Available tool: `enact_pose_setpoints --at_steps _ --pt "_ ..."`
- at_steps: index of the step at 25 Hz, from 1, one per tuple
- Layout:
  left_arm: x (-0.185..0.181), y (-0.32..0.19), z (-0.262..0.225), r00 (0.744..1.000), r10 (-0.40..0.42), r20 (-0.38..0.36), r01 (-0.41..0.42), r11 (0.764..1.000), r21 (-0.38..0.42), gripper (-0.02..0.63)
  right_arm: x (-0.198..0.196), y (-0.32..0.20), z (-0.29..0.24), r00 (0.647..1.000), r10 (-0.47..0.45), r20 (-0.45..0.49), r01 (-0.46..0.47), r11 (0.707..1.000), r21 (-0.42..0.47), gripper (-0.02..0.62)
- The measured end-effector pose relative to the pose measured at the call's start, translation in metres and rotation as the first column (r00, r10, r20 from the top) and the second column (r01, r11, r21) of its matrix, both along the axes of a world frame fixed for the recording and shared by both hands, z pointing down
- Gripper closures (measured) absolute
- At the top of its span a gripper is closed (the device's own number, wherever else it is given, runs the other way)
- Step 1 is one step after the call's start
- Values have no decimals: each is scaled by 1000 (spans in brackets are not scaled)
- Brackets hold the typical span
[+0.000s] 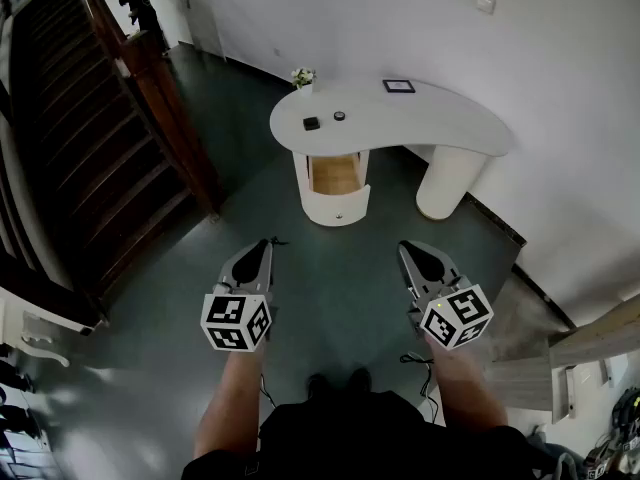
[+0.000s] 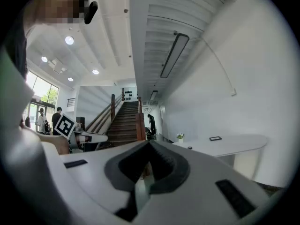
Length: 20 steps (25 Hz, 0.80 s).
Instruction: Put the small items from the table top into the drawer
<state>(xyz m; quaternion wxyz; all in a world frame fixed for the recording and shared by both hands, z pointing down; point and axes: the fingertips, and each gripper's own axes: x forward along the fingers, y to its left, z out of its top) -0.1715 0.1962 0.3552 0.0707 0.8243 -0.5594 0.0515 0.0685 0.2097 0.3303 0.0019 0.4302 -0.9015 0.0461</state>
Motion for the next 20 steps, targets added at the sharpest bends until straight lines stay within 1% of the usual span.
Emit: enact_pose_setpoints --at_steps 9,15,20 --pt "17 4 5 1000 0 6 0 1000 -16 584 19 4 5 1000 1 16 -1 1000 -10 584" --pt "37 5 2 1000 3 16 -3 1000 -12 585 43 7 3 999 7 53 -6 1000 -10 584" --pt "59 9 2 1000 4 29 -3 1000 -14 584 62 12 4 996 -18 88 19 1000 -15 583"
